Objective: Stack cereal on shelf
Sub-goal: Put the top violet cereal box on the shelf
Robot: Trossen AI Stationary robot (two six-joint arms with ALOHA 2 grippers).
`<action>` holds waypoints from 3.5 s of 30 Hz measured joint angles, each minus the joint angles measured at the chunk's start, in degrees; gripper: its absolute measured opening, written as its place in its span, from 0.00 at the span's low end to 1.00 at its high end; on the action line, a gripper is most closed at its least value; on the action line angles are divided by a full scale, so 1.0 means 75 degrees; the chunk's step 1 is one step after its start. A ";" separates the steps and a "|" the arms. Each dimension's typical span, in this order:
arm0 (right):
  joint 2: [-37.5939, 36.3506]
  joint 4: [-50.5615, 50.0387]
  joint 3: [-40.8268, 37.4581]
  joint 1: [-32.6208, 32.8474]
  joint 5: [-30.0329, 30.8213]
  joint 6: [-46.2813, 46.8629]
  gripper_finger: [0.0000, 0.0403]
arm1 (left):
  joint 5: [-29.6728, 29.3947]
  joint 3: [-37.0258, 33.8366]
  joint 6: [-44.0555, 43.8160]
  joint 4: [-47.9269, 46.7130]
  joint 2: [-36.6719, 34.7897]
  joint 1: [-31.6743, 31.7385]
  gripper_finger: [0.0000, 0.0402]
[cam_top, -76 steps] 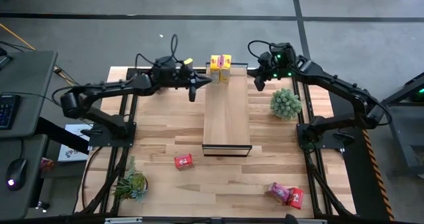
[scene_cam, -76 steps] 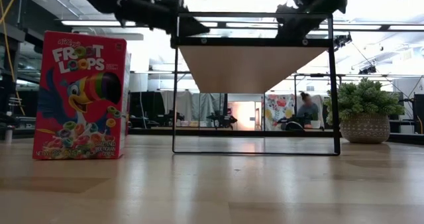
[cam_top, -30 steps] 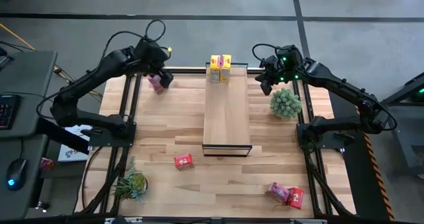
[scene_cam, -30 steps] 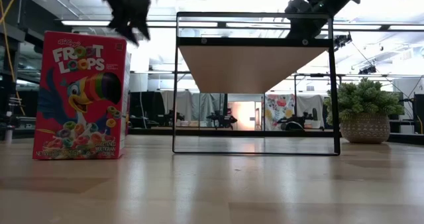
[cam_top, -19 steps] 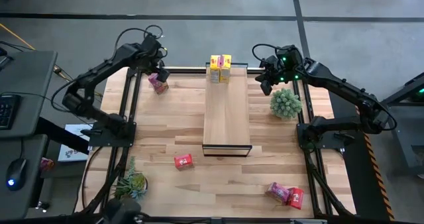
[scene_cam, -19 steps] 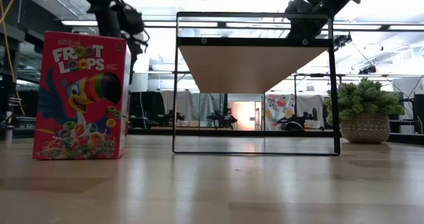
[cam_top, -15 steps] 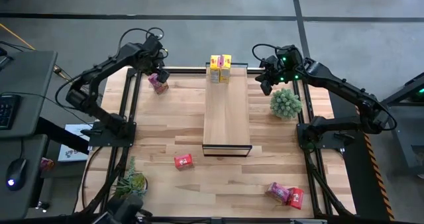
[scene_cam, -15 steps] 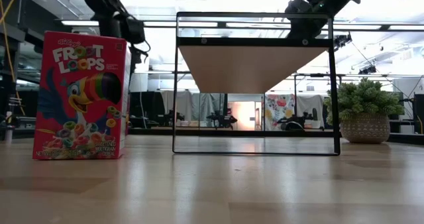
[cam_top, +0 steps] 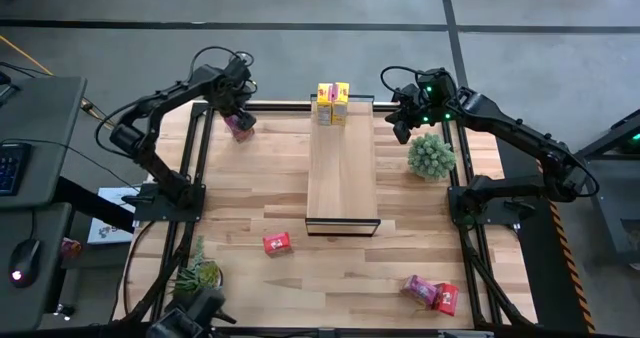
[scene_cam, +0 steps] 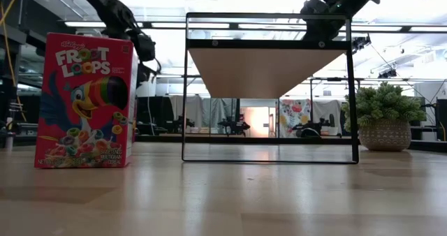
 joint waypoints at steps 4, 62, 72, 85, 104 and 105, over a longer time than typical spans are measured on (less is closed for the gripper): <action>0.0000 -0.0003 0.0000 -0.0003 0.0000 0.0003 0.00 | -0.0008 0.0000 -0.0003 -0.0234 0.0333 -0.0002 0.82; 0.0003 0.0070 0.0000 0.0000 -0.0009 0.0160 0.00 | -0.0264 0.7352 0.0106 -0.2884 0.0828 -0.6343 0.30; 0.0003 0.0070 0.0000 0.0000 -0.0009 0.0160 0.00 | -0.0507 0.7860 0.1009 -0.2701 0.2828 -0.6321 0.31; 0.0003 0.0067 0.0000 0.0000 -0.0041 0.0335 0.00 | -0.0842 0.7854 0.1308 -0.2512 0.3163 -0.6224 0.44; 0.0003 0.0067 0.0000 0.0000 -0.0041 0.0344 0.00 | -0.0830 0.8132 0.1247 -0.2318 0.3163 -0.6108 0.70; 0.0003 0.0067 0.0000 0.0000 -0.0041 0.0358 0.00 | -0.0783 0.8261 0.1234 -0.2358 0.3163 -0.6108 0.70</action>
